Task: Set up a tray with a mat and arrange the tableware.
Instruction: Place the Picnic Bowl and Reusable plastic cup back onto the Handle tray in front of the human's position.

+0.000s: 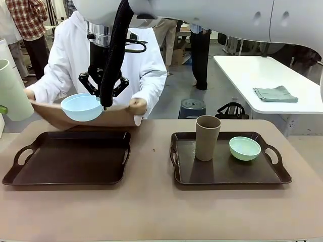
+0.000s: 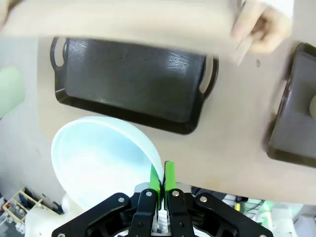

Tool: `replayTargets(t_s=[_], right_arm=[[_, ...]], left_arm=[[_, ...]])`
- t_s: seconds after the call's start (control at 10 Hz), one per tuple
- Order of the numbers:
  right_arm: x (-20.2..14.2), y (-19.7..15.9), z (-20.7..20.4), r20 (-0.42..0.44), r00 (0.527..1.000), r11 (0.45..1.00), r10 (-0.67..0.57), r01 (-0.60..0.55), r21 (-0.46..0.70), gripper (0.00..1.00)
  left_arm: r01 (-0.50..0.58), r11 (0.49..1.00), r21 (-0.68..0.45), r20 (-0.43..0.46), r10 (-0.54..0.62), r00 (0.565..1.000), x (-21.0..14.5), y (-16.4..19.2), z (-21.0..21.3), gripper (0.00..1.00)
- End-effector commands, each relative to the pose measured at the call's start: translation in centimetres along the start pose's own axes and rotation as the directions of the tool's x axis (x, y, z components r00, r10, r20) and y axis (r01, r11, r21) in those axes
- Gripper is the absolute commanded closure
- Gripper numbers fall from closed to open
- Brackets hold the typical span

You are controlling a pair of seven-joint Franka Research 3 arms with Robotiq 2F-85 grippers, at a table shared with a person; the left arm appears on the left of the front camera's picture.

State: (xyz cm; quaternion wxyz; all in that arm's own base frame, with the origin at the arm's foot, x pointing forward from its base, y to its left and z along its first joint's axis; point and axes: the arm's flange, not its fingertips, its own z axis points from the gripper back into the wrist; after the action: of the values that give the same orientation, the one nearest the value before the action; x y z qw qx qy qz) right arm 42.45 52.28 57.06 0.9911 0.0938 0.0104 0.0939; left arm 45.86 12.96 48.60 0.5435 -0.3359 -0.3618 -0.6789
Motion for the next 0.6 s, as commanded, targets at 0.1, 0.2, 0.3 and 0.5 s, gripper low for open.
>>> replayTargets(t_s=[0.1, 0.2, 0.3, 0.5], right_arm=[[-0.02, 0.11, 0.27, 0.010, 1.000, 1.000, 0.008, -0.008, 0.008, 1.00], [-0.02, 0.11, 0.27, 0.010, 1.000, 1.000, 0.008, -0.008, 0.008, 1.00], [-0.02, 0.11, 0.27, 0.010, 1.000, 1.000, 0.008, -0.008, 0.008, 1.00], [-0.02, 0.11, 0.27, 0.010, 1.000, 1.000, 0.008, -0.008, 0.008, 1.00]], left_arm=[[0.014, 1.000, 0.004, -0.004, -0.014, 1.000, 0.49, -0.04, 0.29, 1.00], [0.014, 1.000, 0.004, -0.004, -0.014, 1.000, 0.49, -0.04, 0.29, 1.00], [0.014, 1.000, 0.004, -0.004, -0.014, 1.000, 0.49, -0.04, 0.29, 1.00], [0.014, 1.000, 0.004, -0.004, -0.014, 1.000, 0.49, -0.04, 0.29, 1.00]])
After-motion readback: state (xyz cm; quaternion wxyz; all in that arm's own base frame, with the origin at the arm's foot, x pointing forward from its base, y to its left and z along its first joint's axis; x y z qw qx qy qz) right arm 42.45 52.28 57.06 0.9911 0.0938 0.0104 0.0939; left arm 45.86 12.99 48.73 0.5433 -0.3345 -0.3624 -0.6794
